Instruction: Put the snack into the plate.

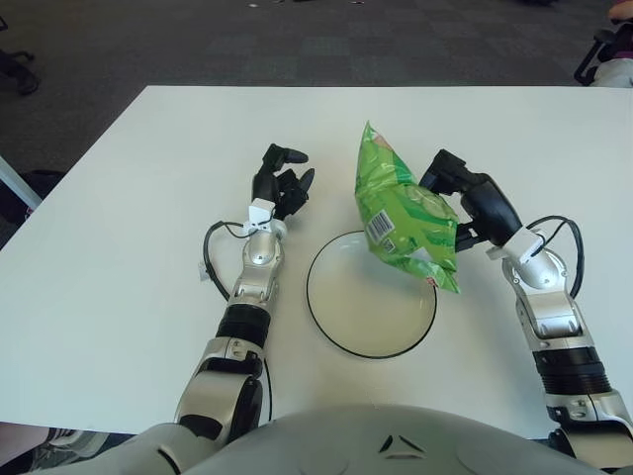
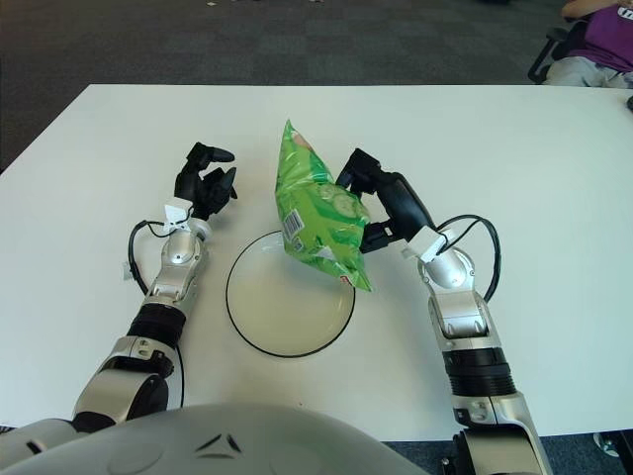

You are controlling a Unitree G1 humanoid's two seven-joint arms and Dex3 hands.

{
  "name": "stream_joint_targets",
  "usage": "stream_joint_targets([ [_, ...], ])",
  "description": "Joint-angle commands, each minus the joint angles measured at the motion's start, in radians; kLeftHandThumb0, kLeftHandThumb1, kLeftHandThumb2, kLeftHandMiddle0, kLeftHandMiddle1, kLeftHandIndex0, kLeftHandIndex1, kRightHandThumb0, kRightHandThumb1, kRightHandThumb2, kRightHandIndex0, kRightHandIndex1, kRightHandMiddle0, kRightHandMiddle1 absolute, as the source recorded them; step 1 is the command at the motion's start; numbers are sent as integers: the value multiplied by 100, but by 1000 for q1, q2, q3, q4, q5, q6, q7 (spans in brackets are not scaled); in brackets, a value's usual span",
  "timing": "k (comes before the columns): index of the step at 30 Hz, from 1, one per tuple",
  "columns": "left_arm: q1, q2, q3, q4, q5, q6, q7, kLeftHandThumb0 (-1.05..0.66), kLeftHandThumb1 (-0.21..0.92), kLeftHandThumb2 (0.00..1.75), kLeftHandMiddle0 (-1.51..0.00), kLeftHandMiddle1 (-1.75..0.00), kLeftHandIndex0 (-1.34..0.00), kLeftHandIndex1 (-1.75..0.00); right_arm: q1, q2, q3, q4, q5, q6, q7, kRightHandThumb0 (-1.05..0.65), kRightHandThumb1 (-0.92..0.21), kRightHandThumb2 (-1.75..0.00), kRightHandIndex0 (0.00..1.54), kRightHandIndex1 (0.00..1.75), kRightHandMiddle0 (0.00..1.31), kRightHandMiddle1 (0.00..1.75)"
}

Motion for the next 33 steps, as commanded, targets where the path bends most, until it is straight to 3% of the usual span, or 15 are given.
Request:
stream_joint_targets([
  [1, -15, 5, 4, 7, -10, -13, -9, -36, 92, 24, -99, -175, -51, -143, 10, -6, -13, -34, 30, 13, 23, -40, -56, -100, 78, 175, 42, 175],
  [14, -18, 13, 5, 10, -22, -13, -17, -36, 92, 23, -99, -175, -51, -143, 26, -9, -9, -75, 30, 59, 63, -40, -55, -99, 74, 175, 43, 174],
  [23, -32, 19, 10, 25, -29, -12, -24, -36, 92, 24, -99, -175, -51, -143, 25, -17, -8, -103, 43, 110, 104, -38, -74, -50, 59, 175, 57, 143],
  [33, -46, 29, 19, 33, -44, -6, -40, -36, 92, 24, -99, -175, -51, -143, 12, -9, -4, -129, 101, 162, 161, -38, -80, -38, 57, 175, 59, 138],
])
